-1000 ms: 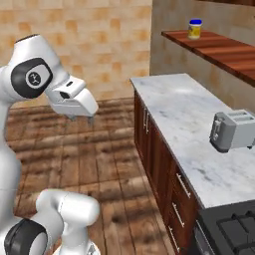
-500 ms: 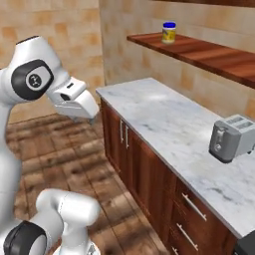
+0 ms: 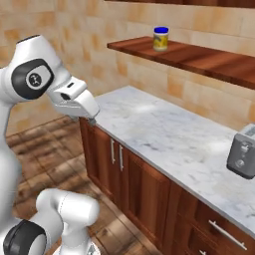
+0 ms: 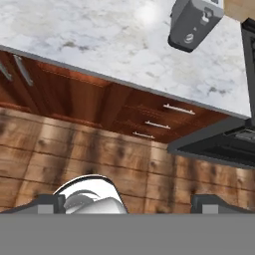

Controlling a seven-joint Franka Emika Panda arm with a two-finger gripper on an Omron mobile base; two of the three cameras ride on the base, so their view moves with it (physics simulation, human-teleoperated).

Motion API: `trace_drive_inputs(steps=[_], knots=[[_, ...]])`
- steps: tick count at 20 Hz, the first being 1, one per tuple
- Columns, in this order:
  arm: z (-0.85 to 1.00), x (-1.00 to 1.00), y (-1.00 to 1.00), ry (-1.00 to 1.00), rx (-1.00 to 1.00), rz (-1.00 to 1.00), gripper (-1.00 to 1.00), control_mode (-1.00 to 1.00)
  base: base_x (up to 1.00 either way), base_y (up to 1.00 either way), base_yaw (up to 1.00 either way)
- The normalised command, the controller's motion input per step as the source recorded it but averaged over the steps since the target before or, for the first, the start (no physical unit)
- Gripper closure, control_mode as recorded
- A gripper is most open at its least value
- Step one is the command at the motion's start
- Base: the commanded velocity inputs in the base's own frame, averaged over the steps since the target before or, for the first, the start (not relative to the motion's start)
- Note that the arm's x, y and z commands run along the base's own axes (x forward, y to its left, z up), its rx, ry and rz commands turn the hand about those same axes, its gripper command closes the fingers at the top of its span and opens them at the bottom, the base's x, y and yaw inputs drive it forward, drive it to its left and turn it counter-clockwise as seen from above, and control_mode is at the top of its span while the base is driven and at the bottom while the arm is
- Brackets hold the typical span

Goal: Move the mayonnaise and syrup bottle from the cabinet to the dining counter.

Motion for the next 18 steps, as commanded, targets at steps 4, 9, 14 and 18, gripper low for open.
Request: trace_drive_inputs(steps=[4,9,14,18], knots=[[0.00,0.00,0.00,0.00,0.00,0.00,-1.00,1.00,1.00,0.36,-0.38],[0.00,0.00,0.00,0.00,0.00,0.00,-1.00,1.00,1.00,0.06,-0.31],[0.00,0.00,0.00,0.00,0.00,0.00,-1.00,1.00,0.83,0.11,-0.28],[0.00,0.00,0.00,0.00,0.00,0.00,-1.00,1.00,0.34,0.45,-0.34]])
